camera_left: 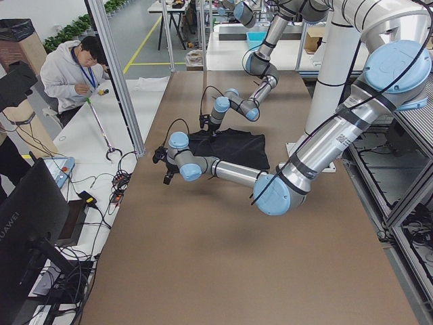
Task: Fold clothes
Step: 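Move the right gripper to the shirt's far end corner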
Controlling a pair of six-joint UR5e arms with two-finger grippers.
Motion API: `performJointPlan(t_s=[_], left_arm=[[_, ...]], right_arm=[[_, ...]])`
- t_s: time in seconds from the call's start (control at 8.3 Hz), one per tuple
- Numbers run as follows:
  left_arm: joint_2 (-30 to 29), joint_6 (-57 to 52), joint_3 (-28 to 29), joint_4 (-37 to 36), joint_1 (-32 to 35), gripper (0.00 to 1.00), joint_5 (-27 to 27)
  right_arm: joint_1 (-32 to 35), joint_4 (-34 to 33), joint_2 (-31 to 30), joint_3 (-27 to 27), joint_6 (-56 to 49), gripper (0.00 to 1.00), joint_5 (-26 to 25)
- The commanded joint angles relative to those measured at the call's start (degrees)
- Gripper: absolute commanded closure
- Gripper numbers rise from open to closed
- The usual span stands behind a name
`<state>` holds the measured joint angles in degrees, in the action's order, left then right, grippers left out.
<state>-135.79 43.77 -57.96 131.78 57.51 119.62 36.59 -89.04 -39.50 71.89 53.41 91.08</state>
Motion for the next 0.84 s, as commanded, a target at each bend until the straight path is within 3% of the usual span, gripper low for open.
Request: performJointPlan(t_s=[0.0, 0.48, 0.6, 0.72], left_arm=[[0.0, 0.0, -0.05, -0.03, -0.03, 0.0, 0.0], [0.0, 0.0, 0.04, -0.03, -0.03, 0.0, 0.0], [0.0, 0.0, -0.05, 0.05, -0.03, 0.0, 0.0], [0.0, 0.0, -0.05, -0.03, -0.03, 0.0, 0.0]], right_arm=[[1.02, -0.08, 0.3, -3.07, -0.41, 0.06, -0.11], [4.09, 0.01, -0.22, -2.9, -7.84, 0.06, 0.06], [5.58, 0.79, -4.14, -2.46, -11.01, 0.06, 0.24], [6.99, 7.67, -9.93, -1.07, -12.7, 0.06, 0.33]])
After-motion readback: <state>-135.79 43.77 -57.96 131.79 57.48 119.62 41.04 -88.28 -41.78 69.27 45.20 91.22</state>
